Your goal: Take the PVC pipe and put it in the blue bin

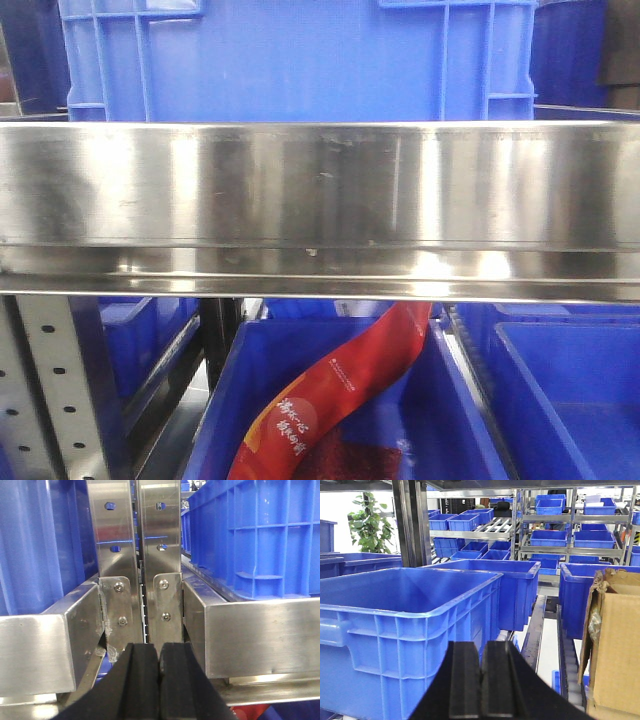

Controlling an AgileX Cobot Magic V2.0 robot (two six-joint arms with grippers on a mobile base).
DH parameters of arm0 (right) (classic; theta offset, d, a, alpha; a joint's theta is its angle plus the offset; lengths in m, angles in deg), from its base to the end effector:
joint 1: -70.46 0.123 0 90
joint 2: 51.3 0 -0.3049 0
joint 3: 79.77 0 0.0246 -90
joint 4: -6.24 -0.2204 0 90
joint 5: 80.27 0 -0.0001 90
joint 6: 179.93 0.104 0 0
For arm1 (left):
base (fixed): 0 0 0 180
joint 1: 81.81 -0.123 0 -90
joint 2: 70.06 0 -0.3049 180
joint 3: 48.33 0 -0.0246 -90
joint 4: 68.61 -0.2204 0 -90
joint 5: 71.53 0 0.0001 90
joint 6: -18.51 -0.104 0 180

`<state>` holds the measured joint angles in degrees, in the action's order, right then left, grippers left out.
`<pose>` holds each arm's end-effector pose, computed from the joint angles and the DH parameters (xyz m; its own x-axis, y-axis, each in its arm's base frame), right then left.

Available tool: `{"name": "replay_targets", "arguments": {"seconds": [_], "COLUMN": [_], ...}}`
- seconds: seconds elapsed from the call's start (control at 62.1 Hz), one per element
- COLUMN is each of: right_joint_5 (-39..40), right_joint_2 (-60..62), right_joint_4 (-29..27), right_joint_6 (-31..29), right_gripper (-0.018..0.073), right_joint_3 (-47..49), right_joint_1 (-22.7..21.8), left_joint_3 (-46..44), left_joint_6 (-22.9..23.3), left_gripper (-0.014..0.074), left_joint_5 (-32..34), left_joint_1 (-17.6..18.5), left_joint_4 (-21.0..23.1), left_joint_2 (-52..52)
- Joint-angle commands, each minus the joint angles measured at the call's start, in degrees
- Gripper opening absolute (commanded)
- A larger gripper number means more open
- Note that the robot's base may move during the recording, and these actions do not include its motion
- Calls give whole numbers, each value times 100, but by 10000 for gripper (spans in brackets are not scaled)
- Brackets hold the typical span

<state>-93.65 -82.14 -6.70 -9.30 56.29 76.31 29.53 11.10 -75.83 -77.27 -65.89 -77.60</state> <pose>0.0474 0.0103 0.3647 0.0289 0.0595 -0.9978 -0.1552 0.9864 0.0543 0.0194 -0.0019 0.2057 0.0121 0.0812 -0.9966 0.0820 0.9933 0.0819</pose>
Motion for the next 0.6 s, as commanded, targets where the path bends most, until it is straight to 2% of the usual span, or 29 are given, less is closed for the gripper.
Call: {"name": "replay_targets", "arguments": {"seconds": [0.0, 0.58], "right_joint_5": [83, 83], "right_joint_2": [33, 33], "right_joint_4": [56, 56], "right_joint_6": [-15, -15], "right_gripper": [-163, -163], "right_joint_3": [-16, -16], "right_joint_1": [-25, -25], "left_joint_3": [-13, -13], "left_joint_6": [40, 40], "left_gripper": [-111, -111], "left_joint_5": [63, 63], "left_joint_1": [-20, -20], "left_joint_4": [1, 1], "left_joint_2": [26, 26]}}
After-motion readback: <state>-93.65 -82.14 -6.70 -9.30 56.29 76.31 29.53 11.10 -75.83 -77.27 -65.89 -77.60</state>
